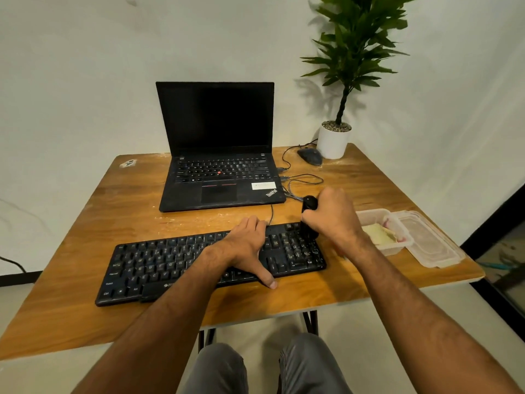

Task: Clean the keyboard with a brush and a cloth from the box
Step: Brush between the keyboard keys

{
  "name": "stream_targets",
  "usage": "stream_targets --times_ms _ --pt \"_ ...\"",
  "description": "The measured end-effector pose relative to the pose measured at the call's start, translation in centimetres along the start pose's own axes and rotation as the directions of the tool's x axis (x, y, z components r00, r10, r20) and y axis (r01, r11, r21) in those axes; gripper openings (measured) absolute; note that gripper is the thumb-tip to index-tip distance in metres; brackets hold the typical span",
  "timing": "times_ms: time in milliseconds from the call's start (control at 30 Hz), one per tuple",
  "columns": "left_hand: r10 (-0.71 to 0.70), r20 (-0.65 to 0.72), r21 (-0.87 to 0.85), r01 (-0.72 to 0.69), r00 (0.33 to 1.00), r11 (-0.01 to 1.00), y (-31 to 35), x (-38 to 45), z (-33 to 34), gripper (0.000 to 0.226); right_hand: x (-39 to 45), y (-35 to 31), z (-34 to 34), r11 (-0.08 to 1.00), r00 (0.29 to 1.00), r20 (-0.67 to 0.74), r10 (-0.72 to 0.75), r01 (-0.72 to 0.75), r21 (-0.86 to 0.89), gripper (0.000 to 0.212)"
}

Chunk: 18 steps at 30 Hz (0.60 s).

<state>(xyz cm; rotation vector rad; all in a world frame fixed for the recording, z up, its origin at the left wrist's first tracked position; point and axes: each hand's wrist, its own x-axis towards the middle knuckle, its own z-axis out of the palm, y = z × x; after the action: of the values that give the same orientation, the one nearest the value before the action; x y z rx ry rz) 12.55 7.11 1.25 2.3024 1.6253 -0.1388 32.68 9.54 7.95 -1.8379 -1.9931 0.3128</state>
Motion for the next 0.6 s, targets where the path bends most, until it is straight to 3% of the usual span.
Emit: stream_targets --times_ms 133,300,533,600 --pt "-0.003 -0.006 0.001 0.003 1.0 1.0 0.0 0.1 0.1 0.139 0.0 0.6 -2.3 0.995 0.98 0.186 0.068 -0.053 -0.087 0.024" --pt "-0.002 -0.007 -0.001 0.002 1.0 1.0 0.0 0.1 0.1 0.141 -0.2 0.5 -1.5 0.996 0.997 -0.046 0.055 -0.052 0.077 0.022" --pt "0.0 -0.015 -0.003 0.0 1.0 1.0 0.0 0.1 0.1 0.138 -1.2 1.6 -2.3 0.995 0.983 0.154 0.102 -0.097 -0.038 0.025" --pt "-0.003 -0.007 -0.004 0.003 1.0 1.0 0.0 0.2 0.1 0.138 -0.9 1.7 -2.4 0.996 0.995 0.058 0.086 -0.088 0.033 0.027"
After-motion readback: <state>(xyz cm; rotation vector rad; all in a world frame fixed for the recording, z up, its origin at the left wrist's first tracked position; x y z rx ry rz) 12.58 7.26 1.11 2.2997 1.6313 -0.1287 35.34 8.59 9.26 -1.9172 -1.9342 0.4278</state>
